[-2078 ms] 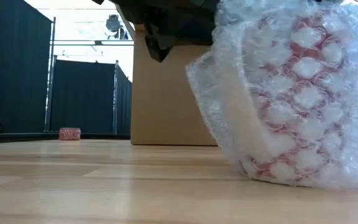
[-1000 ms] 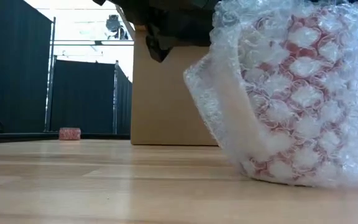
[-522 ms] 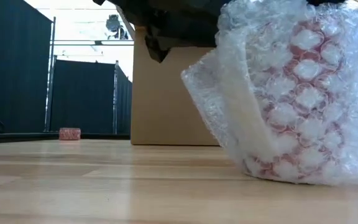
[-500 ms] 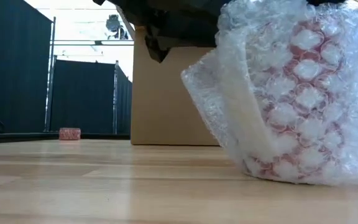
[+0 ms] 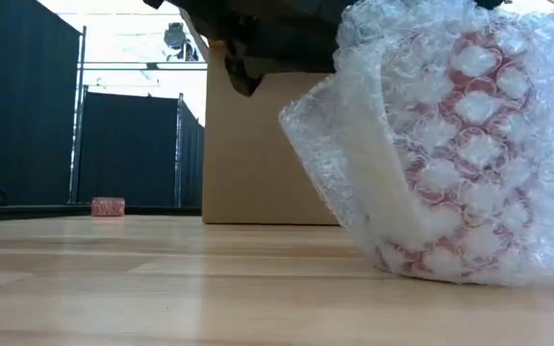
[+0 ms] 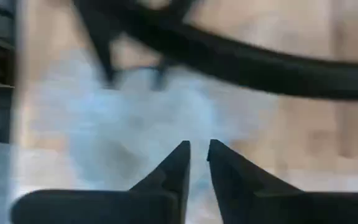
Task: Wrap mug
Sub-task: Wrap the red cup with the left transparent bubble wrap
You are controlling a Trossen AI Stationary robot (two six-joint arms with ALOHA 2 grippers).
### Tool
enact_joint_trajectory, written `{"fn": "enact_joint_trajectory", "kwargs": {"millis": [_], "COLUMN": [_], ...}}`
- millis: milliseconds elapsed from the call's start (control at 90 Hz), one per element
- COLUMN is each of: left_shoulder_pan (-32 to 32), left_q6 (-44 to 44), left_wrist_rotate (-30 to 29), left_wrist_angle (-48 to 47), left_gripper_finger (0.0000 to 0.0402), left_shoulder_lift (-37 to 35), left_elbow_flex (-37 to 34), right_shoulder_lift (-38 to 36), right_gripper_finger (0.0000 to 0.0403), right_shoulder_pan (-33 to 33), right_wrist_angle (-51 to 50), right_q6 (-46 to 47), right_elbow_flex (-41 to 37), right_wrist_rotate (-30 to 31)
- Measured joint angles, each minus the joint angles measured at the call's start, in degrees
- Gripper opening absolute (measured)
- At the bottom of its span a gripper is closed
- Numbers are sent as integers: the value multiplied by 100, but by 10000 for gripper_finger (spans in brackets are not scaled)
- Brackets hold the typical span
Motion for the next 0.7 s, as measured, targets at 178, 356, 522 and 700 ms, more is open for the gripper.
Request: {"fn": "enact_joint_trajectory", "kwargs": {"millis": [178,356,522,700], "left_shoulder_pan": [0,0,0,0], "left_q6": [-8,-8,-3,2], "left_wrist_rotate": [0,2,4,5], "left_wrist_angle": [0,-2,-4,-27], "left_gripper_finger": [106,106,106,106], "left_shoulder_lift": [0,0,0,-2], "left_elbow_flex": [0,-2,-2,-2], "right_shoulder_lift": [-4,202,309,268], "right_gripper_finger": [132,161,153,91], "right_shoulder_pan": [-81,-193,-218,-137], "right_wrist_angle": [99,416,387,413], "right_q6": [44,-190,-265,-455], "right_elbow_flex": [0,9,9,9], "right_wrist_rotate": [-6,-9,-220,-173]}}
